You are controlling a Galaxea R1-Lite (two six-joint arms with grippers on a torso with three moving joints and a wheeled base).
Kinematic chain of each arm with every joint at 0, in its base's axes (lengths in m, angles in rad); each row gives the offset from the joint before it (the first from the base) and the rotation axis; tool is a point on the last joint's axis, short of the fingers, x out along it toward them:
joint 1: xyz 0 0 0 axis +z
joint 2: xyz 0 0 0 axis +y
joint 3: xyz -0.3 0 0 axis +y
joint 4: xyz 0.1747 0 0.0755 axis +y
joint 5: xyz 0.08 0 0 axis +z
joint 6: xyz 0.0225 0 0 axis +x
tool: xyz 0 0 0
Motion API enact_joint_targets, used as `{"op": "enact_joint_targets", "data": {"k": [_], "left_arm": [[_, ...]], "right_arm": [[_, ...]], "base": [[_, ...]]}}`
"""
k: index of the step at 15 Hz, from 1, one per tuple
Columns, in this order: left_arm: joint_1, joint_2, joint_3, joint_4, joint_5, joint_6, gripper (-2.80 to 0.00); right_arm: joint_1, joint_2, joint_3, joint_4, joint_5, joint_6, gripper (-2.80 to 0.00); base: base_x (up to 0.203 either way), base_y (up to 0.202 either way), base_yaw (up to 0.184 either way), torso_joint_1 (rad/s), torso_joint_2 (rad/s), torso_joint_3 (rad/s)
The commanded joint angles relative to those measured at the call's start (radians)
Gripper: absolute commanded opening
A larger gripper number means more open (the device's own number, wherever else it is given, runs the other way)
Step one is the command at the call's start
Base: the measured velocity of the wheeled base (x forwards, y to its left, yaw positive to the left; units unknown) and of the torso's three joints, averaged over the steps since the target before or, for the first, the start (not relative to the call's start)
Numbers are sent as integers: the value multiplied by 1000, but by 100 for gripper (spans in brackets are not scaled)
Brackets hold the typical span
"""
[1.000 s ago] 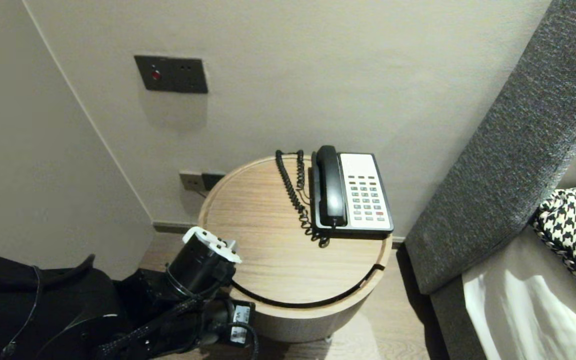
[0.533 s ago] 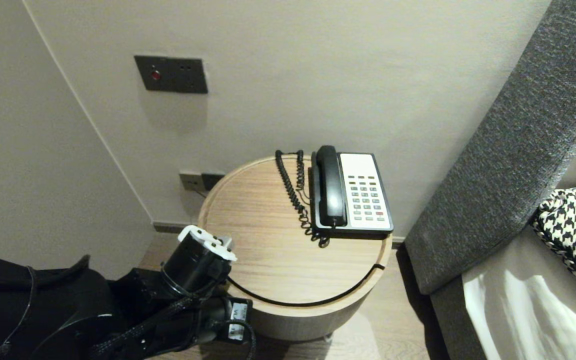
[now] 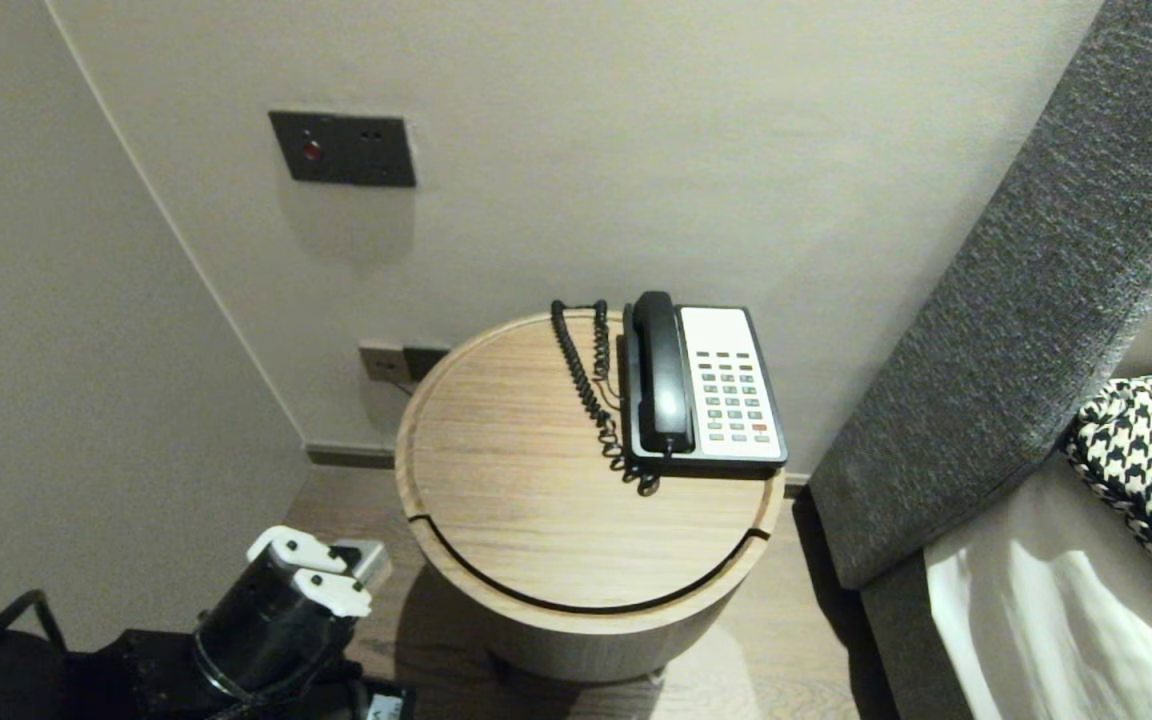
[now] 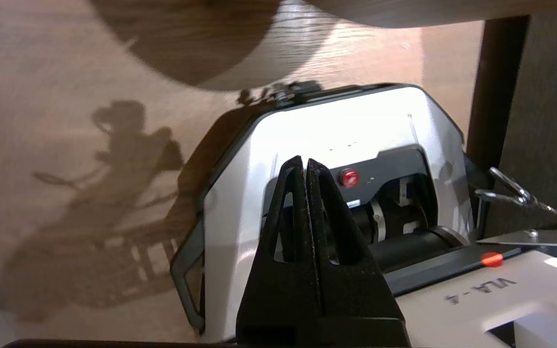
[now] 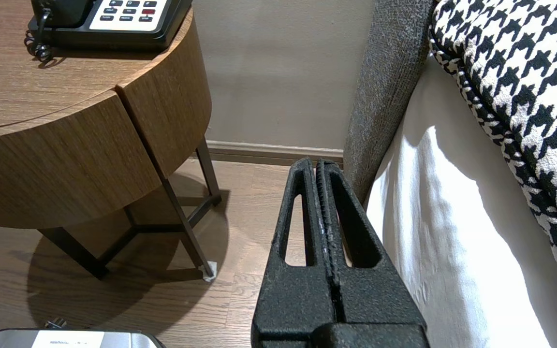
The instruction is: Open the nightstand drawer
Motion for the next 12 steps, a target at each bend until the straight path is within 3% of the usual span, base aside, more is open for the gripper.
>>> {"op": "enact_joint_targets", "data": {"k": [1,4,6,9,12], "left_arm": [[81,-127,66,-1,1,-17,-280],[273,-261,103,7,-8,-1,-280],[452,-342,103,21,-38,78,-280],[701,-474,57,77,-143,200,-280],[739,-611,6,162,-181,236,-280]], "right_arm": [[0,0,12,1,0,0,-280],[0,0,12,-1,0,0,-280],[0,0,12,-1,0,-1,-280],[0,0,12,-1,0,0,-280],[0,0,12,-1,0,0,-280]], "base": [[0,0,0,0,0,0],[0,0,0,0,0,0],[0,0,0,0,0,0],[0,0,0,0,0,0],[0,0,0,0,0,0]]}}
